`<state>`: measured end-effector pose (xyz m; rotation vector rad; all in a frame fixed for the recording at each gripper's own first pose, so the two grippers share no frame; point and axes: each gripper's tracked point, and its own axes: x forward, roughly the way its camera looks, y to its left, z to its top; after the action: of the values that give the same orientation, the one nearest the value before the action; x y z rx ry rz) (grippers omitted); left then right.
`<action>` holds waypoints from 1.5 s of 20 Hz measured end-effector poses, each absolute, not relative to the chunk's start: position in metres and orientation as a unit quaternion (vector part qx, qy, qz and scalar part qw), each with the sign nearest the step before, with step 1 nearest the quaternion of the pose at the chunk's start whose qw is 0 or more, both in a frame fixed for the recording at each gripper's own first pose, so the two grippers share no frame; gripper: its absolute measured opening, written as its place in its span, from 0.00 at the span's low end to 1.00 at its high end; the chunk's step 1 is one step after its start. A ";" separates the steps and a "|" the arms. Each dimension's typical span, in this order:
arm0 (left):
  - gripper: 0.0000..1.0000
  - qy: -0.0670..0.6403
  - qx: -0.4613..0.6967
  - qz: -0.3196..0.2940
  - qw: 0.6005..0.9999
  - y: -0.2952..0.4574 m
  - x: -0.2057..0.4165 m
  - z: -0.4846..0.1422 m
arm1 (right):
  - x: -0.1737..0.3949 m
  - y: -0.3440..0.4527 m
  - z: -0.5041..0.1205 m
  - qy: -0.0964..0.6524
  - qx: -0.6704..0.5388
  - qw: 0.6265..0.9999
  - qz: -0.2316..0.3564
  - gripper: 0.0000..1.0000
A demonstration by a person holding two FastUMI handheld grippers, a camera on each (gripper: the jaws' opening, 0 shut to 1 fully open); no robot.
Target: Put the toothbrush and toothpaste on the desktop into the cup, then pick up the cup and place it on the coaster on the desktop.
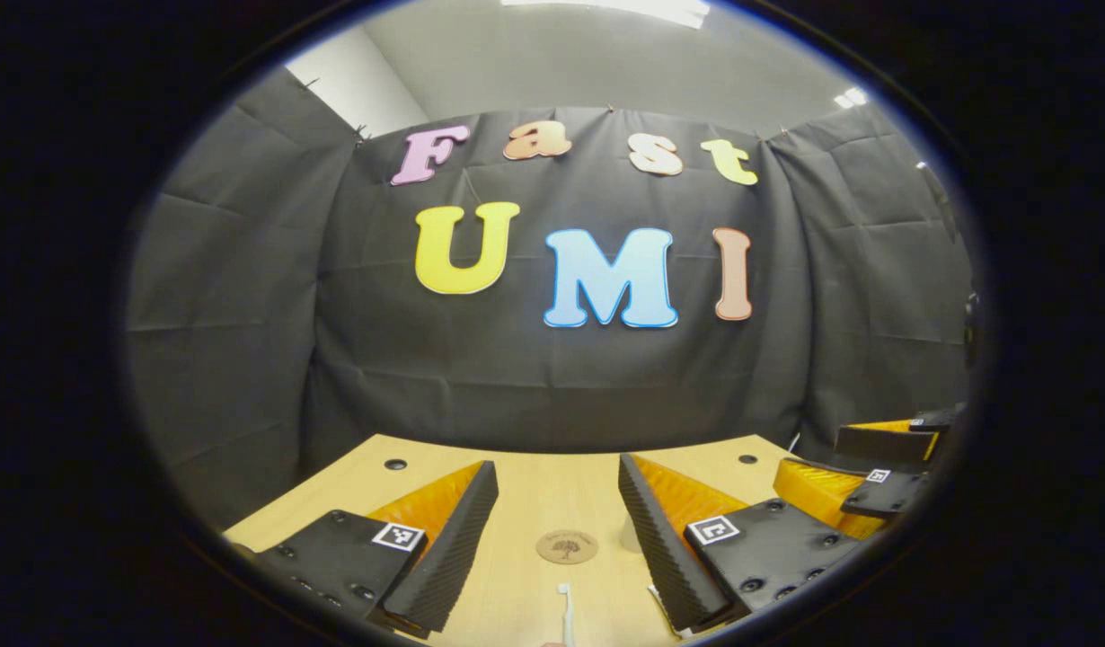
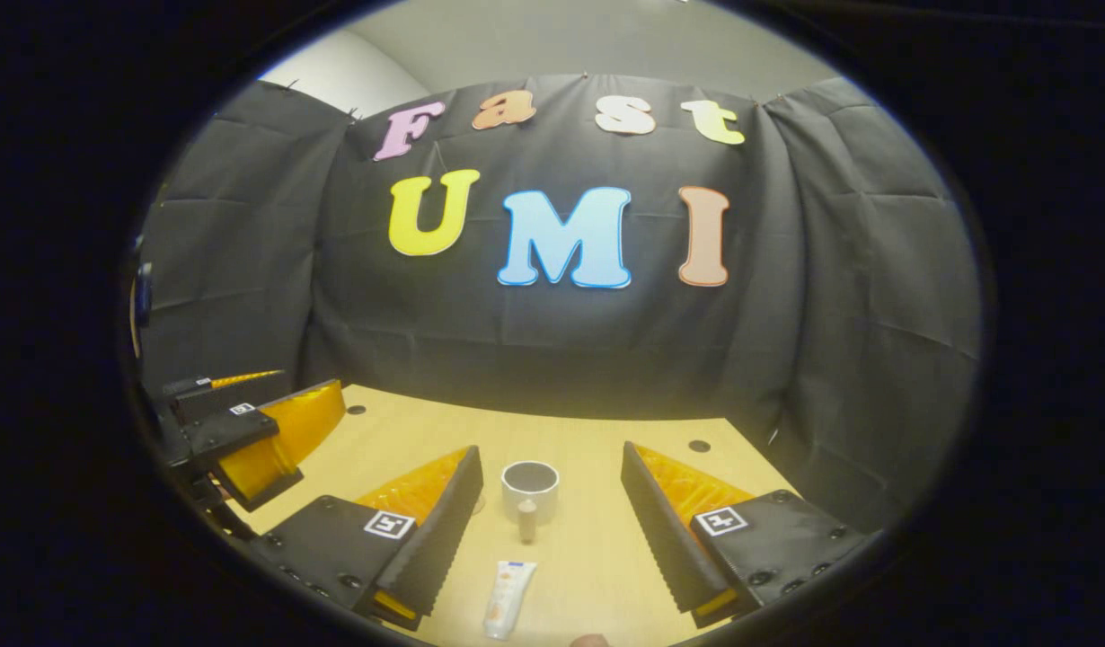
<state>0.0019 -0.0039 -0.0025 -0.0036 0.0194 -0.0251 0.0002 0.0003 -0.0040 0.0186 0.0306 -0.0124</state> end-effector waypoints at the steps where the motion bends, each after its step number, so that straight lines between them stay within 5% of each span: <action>1: 0.90 0.010 -0.001 -0.013 1.000 -0.004 0.002 -0.002 | 0.001 0.001 -0.005 0.017 0.012 1.000 -0.005 0.98; 13: 0.90 0.010 -0.010 -0.013 1.000 -0.008 0.007 -0.002 | 0.011 0.000 -0.024 0.067 0.005 0.998 0.000 0.98; 30: 0.93 0.043 -0.019 0.019 0.999 0.001 0.014 -0.017 | 0.024 0.041 -0.173 0.360 0.068 0.928 0.066 0.98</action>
<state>0.0138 0.0012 -0.0165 -0.0383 0.0868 0.0384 0.0244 0.0414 -0.1726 0.1397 0.7387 0.1353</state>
